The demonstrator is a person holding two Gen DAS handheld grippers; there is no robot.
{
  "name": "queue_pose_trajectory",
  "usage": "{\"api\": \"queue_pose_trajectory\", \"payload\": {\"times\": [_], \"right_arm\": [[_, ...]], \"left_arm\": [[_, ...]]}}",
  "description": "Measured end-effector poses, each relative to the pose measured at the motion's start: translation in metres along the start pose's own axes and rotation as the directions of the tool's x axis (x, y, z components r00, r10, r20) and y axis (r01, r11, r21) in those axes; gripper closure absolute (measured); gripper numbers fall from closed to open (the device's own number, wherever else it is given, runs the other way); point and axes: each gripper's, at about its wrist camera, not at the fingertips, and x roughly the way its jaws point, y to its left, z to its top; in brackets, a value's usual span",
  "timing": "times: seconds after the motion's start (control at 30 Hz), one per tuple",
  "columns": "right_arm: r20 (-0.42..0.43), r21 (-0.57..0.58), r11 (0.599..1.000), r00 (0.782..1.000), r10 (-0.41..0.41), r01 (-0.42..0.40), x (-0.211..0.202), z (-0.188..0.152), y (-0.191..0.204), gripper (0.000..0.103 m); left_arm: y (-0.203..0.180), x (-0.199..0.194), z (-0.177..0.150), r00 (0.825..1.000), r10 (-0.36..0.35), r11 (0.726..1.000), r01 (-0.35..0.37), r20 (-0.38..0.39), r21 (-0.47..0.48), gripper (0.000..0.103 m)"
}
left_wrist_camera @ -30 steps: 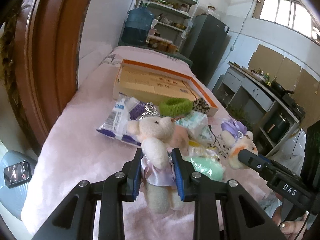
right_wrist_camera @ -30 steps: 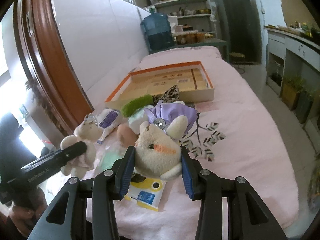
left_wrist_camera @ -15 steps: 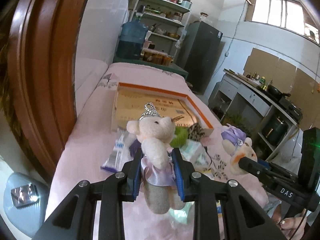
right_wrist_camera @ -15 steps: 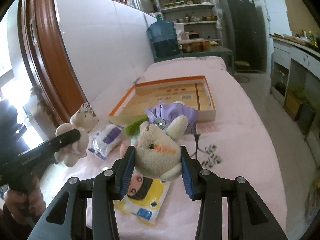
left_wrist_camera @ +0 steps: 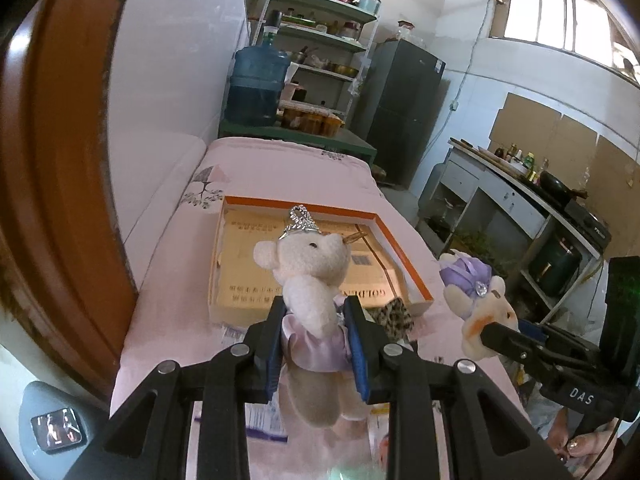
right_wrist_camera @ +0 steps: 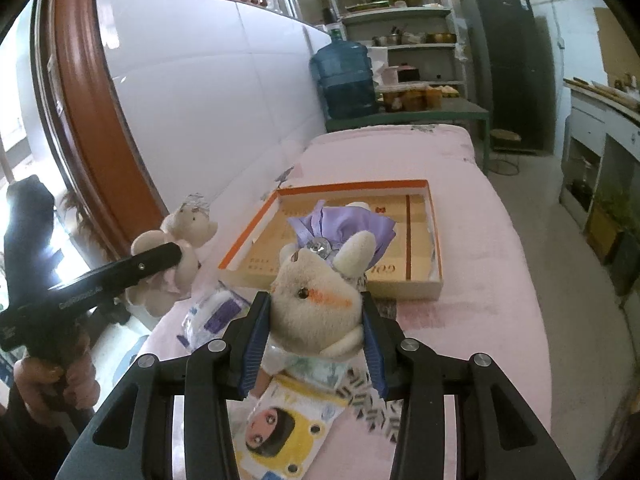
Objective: Organize soft objects
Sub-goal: 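Carry the teddy bear with the left tool while the right tool carries the bunny over the box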
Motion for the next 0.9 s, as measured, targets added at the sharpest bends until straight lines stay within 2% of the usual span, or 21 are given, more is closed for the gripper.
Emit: {"api": "queue_pose_trajectory", "payload": {"times": [0.33, 0.5, 0.7, 0.9], "right_arm": [[-0.046, 0.026, 0.999, 0.998, 0.037, -0.036, 0.041, 0.055, -0.02, 0.059], [-0.08, 0.008, 1.0, 0.997, 0.01, -0.009, 0.072, 0.077, -0.028, 0.059], [-0.117, 0.01, 1.0, 0.993, -0.006, 0.007, 0.108, 0.088, -0.038, 0.059], [-0.159, 0.03, 1.0, 0.987, 0.012, -0.007, 0.14, 0.092, -0.042, 0.059]], "left_arm": [[-0.003, 0.045, 0.046, 0.999, 0.011, 1.0, -0.011, -0.03, 0.005, 0.074], [-0.003, 0.076, 0.065, 0.998, 0.029, 1.0, -0.028, -0.053, 0.011, 0.074], [0.002, 0.12, 0.08, 0.992, 0.059, 0.998, -0.059, -0.114, 0.007, 0.074], [0.008, 0.156, 0.084, 0.985, 0.076, 0.997, -0.075, -0.156, 0.009, 0.074]]}}
